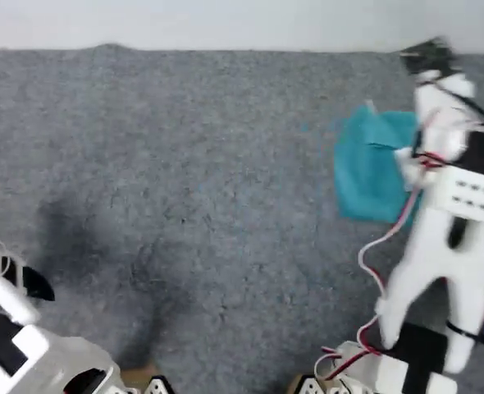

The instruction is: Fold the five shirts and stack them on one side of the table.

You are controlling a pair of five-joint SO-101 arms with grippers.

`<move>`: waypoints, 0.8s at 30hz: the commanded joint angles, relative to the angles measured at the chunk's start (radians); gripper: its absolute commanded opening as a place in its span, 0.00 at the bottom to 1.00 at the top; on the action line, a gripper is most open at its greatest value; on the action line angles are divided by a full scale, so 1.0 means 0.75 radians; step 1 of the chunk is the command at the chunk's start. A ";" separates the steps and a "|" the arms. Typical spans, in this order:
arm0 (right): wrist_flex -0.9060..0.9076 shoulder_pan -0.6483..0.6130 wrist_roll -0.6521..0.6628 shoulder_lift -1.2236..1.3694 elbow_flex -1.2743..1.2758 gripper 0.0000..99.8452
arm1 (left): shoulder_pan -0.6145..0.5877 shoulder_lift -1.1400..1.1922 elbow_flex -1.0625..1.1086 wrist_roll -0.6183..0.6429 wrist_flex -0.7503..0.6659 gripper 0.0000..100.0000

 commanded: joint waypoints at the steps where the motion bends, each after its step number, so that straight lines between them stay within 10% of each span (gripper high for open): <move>1: -0.138 0.277 0.113 -0.056 -0.096 0.01 | -0.049 -0.059 -0.001 -0.025 -0.020 0.22; 12: -0.543 1.048 0.391 0.289 -0.096 0.01 | -0.115 -0.059 -0.001 -0.025 -0.014 0.22; 24: -0.607 1.145 0.401 0.535 -0.057 0.07 | -0.153 -0.072 0.136 -0.235 -0.012 0.16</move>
